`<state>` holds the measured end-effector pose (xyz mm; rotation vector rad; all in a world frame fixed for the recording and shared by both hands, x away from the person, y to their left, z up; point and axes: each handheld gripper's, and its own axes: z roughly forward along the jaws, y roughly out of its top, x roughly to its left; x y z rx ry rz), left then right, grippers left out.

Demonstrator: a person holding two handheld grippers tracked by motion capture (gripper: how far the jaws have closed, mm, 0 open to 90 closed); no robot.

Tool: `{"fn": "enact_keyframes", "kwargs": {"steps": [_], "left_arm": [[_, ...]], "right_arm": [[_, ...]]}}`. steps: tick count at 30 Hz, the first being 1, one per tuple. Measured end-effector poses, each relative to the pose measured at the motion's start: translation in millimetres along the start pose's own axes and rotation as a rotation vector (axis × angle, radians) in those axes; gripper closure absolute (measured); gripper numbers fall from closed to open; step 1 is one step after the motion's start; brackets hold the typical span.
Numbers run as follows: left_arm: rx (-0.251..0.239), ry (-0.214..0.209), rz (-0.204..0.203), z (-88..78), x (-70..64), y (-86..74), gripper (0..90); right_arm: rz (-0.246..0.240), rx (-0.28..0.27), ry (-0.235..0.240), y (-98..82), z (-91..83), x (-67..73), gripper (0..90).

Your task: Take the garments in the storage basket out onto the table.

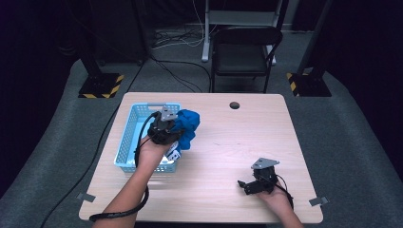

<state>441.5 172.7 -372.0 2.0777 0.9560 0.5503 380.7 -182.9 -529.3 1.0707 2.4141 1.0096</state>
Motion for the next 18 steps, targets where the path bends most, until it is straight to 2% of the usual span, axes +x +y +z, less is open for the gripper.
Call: {"fn": "enact_keyframes", "kwargs": {"steps": [18], "left_arm": [[-0.004,-0.052,0.035,14.4,-24.1,7.7,66.6]], "right_arm": [[0.001,0.000,0.001,0.0,-0.1,-0.1,0.0]]}}
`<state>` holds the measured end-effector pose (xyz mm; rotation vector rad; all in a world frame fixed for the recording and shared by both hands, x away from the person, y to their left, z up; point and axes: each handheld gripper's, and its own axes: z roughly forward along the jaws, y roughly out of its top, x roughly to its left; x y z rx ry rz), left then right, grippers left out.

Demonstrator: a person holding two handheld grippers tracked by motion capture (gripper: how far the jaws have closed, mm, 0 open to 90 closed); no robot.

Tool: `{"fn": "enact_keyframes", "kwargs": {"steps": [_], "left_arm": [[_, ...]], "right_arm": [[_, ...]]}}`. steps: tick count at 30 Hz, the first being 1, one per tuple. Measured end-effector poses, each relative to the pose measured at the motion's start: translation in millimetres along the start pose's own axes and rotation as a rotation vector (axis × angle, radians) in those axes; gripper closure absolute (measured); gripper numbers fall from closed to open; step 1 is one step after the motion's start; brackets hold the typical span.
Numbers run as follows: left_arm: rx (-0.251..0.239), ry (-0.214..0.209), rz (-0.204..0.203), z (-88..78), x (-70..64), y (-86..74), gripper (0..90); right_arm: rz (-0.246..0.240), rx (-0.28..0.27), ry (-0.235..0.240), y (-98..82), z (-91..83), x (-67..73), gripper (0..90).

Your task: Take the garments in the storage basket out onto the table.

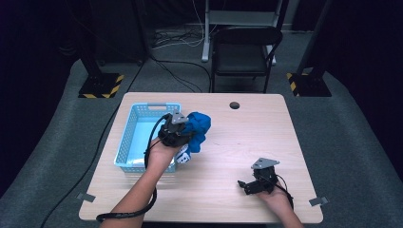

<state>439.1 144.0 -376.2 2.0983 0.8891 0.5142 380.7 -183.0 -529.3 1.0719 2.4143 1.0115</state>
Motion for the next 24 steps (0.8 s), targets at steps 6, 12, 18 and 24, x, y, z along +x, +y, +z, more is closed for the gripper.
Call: {"fn": "enact_keyframes", "kwargs": {"steps": [6,12,18,24], "left_arm": [[-0.008,-0.013,0.013,3.3,-7.5,2.5,66.6],[-0.013,-0.026,0.022,6.7,-13.6,4.3,66.6],[-0.017,-0.037,0.025,10.3,-17.7,5.4,66.6],[-0.017,-0.042,0.024,14.3,-21.1,5.6,66.6]], "right_arm": [[0.000,0.000,0.000,0.0,0.0,0.1,0.0],[0.000,0.000,0.000,0.0,0.0,0.0,0.0],[0.001,0.000,0.001,0.0,-0.1,0.0,0.0],[0.001,0.000,0.001,0.0,-0.1,0.0,0.0]]}}
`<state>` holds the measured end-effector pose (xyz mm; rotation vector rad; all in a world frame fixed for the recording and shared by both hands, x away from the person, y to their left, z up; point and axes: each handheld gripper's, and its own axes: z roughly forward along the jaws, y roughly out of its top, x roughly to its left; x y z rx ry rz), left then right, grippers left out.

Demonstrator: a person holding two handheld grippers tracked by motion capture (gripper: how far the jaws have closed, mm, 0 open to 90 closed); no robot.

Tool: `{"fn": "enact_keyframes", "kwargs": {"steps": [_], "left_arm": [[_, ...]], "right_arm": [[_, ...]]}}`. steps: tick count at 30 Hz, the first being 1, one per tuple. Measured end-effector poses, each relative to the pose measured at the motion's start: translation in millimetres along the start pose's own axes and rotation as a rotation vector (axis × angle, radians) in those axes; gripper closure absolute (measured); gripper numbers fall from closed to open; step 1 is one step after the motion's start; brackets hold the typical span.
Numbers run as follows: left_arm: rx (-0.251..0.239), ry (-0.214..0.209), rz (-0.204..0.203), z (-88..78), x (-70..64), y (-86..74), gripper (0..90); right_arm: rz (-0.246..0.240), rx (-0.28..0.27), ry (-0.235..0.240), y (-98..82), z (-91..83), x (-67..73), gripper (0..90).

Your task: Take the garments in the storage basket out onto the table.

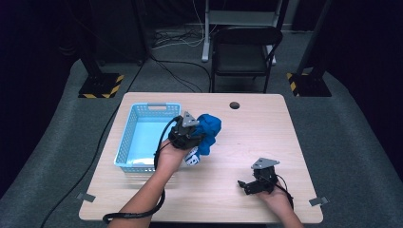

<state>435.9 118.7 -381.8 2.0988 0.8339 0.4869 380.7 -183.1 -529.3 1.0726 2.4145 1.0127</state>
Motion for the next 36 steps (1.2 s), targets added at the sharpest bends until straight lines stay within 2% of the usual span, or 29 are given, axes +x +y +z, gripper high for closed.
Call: {"fn": "enact_keyframes", "kwargs": {"steps": [12,36], "left_arm": [[-0.003,-0.012,0.001,8.3,-6.7,1.0,66.6],[0.032,-0.031,0.000,33.1,-19.1,-10.2,66.6]], "right_arm": [[0.000,0.000,0.000,0.0,0.0,0.0,0.0],[-0.001,0.000,0.001,0.0,0.0,0.1,0.0]]}}
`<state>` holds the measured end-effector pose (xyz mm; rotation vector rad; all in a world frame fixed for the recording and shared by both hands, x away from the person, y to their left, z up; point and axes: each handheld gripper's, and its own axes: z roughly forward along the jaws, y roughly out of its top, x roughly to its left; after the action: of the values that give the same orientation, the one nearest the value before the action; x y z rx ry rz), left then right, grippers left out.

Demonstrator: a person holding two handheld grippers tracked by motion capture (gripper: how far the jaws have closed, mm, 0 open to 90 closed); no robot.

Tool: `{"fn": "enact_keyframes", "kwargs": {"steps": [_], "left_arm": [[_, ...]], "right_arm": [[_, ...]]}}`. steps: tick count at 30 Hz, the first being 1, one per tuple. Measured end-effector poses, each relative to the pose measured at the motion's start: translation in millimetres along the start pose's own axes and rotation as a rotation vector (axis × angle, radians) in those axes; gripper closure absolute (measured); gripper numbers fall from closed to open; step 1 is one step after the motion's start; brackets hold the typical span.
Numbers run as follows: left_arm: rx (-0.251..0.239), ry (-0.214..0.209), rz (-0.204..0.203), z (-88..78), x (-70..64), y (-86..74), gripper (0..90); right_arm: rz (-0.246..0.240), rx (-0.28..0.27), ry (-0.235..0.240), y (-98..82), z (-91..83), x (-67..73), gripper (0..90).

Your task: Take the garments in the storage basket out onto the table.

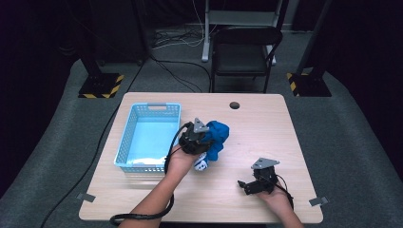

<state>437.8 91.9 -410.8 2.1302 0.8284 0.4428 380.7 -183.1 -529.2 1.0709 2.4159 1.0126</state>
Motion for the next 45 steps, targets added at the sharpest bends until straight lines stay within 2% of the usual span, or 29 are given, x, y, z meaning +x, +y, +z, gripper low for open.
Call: {"fn": "enact_keyframes", "kwargs": {"steps": [11,17,45], "left_arm": [[0.035,0.001,-0.011,14.7,-1.7,-10.7,66.6],[0.054,0.010,-0.004,19.3,-1.8,-14.9,66.6],[0.097,-0.007,-0.036,38.6,-3.7,-35.8,66.5]], "right_arm": [[0.000,0.000,0.000,0.0,0.0,0.0,0.0],[0.000,0.000,0.000,0.0,0.0,0.0,0.0],[0.000,-0.001,0.000,0.0,0.0,0.0,0.0]]}}
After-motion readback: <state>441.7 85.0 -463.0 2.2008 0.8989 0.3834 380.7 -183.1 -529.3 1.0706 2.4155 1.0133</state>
